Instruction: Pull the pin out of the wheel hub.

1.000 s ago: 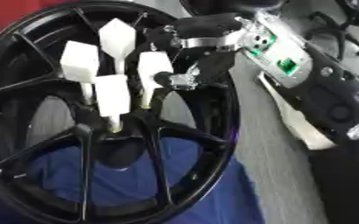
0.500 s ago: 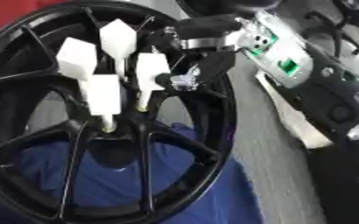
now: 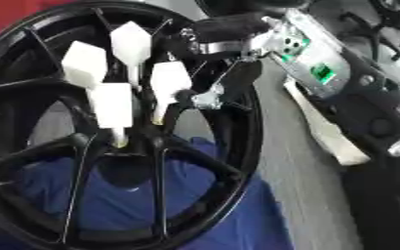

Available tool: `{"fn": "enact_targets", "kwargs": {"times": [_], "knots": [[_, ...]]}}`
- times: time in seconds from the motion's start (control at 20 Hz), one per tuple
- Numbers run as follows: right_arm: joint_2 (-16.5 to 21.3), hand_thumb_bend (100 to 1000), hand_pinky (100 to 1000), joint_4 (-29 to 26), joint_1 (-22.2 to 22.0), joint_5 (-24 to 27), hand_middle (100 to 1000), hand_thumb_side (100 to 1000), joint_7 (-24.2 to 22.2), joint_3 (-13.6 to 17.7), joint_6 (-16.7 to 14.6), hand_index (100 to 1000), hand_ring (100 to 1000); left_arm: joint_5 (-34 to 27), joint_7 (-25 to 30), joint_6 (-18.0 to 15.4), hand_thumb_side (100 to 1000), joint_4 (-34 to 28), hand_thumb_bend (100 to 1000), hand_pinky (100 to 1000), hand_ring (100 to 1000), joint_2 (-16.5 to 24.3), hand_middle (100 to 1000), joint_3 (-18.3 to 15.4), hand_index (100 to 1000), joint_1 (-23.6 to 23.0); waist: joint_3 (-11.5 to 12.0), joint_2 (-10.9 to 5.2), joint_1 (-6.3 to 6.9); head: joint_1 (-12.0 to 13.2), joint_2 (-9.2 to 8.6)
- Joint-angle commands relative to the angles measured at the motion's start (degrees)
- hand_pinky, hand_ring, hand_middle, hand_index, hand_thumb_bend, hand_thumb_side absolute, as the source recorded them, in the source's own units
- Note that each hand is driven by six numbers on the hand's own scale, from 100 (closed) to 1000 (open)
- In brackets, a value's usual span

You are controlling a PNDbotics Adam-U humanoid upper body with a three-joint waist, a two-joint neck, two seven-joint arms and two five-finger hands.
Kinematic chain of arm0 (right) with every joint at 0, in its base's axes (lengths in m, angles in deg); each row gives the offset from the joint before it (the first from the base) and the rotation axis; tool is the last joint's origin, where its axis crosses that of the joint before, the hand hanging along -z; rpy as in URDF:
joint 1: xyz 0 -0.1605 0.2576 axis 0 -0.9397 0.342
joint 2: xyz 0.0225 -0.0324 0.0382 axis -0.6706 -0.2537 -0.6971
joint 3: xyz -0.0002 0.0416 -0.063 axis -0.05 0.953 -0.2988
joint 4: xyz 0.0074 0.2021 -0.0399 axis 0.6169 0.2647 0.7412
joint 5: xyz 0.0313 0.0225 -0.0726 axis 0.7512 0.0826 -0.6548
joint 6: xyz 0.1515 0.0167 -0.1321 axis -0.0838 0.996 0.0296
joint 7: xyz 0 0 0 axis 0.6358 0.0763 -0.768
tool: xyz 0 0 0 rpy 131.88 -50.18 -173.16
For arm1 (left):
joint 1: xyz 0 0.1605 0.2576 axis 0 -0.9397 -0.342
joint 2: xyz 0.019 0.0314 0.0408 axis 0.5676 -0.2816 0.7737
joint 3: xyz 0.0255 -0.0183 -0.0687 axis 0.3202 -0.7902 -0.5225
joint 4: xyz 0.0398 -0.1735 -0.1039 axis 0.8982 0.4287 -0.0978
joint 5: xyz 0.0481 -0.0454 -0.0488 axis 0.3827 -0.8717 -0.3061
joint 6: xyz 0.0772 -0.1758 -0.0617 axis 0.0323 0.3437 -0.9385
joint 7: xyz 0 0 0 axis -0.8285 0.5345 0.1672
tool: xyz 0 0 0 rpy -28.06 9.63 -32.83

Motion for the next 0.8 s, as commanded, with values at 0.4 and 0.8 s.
{"fn": "enact_targets", "kwargs": {"times": [0.4,0.8], "knots": [[3.1,100,986,-8.7,1.5,15.5,409,369,-12.3,3.2,0.7,491,573,0.2,-0.2,0.2,622,-1.1,100,706,614,0.5,549,0.0,712,0.3,-0.5,-2.04,0.91,-0.4,0.11],[9.3,100,985,-13.7,-0.4,32.7,401,228,-11.7,12.2,8.0,481,558,0.5,-0.7,0.3,617,-1.1,100,706,614,0.7,549,-0.7,711,-0.7,-2.2,-3.03,1.71,0.6,0.85]]}}
